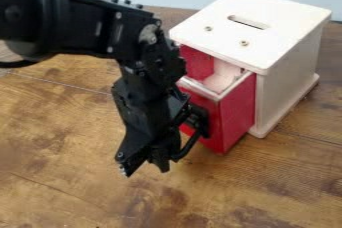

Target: Open the drawer

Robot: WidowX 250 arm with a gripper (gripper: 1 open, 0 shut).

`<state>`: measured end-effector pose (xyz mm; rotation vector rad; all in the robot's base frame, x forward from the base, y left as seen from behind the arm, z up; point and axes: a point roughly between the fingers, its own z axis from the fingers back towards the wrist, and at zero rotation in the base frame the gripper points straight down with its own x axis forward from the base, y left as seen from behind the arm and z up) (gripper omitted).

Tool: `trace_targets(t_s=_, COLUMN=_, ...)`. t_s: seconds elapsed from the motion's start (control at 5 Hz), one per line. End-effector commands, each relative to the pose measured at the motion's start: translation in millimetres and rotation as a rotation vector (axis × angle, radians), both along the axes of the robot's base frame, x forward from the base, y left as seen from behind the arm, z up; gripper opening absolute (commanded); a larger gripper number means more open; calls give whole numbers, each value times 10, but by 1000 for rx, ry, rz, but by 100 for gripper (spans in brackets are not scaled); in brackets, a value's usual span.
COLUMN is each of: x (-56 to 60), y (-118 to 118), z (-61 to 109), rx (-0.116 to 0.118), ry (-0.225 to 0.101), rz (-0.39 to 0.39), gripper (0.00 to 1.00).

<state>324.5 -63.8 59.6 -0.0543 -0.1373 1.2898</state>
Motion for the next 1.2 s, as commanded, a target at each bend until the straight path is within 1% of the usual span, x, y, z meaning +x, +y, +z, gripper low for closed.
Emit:
trace_targets(t_s=0.0, x=32, y=128, z=307, rx=6, ry=-59, rz=35, gripper=0)
trace_targets(t_s=0.4, x=-104, y=214, z=338, rx=14, ry=-49, rz=-56, gripper=0)
trace_targets(t_s=0.6, x=-115, y=239, z=357, rx=17, ry=-43, rz=-52, gripper=0)
trace_targets(t_s=1.0, x=-136, y=273, z=402, rx=18, ry=-29, rz=-73, gripper=0)
